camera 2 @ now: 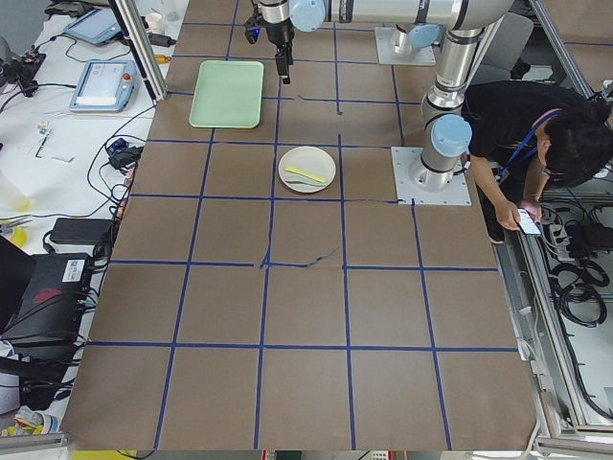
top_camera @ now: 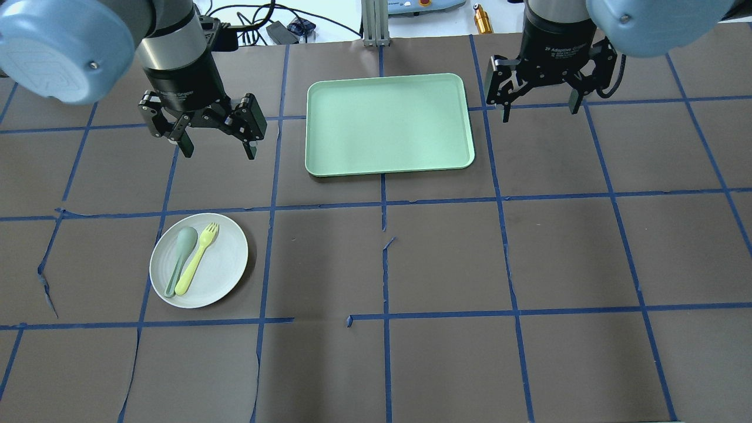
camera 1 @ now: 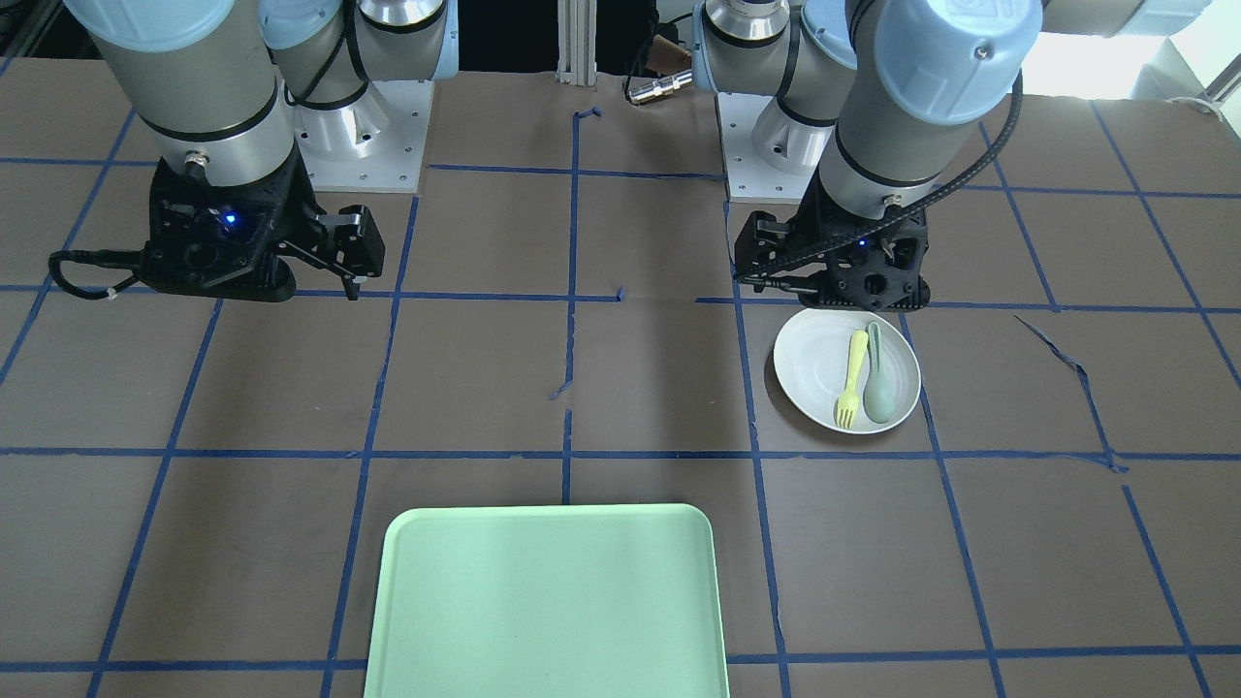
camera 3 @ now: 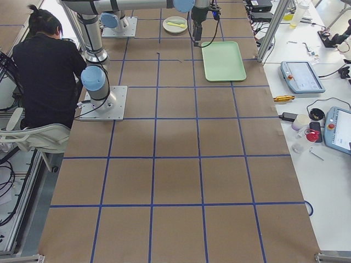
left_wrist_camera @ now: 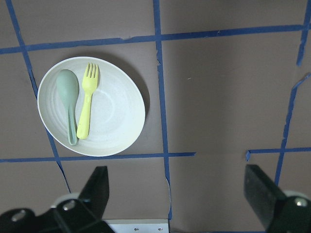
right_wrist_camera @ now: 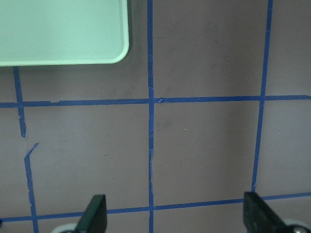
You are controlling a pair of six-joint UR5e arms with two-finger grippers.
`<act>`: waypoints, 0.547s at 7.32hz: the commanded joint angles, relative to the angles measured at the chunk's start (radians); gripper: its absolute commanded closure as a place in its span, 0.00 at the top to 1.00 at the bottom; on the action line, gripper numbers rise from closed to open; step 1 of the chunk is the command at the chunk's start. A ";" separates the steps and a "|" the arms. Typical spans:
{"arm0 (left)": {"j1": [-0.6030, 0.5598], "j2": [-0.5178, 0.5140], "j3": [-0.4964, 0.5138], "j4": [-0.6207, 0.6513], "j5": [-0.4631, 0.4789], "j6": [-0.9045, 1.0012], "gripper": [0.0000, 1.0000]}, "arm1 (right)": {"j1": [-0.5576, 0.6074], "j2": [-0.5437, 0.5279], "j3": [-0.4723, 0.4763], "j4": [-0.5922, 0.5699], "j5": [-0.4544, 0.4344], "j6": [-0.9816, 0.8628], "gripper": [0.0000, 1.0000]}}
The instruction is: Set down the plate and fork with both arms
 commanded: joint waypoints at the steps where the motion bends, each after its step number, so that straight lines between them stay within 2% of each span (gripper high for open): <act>1: -0.002 0.024 0.014 0.017 0.001 0.005 1.00 | -0.007 -0.004 0.013 -0.002 -0.027 -0.007 1.00; 4: -0.006 0.038 0.004 0.017 0.001 0.005 1.00 | 0.001 -0.002 0.019 -0.016 -0.018 0.008 1.00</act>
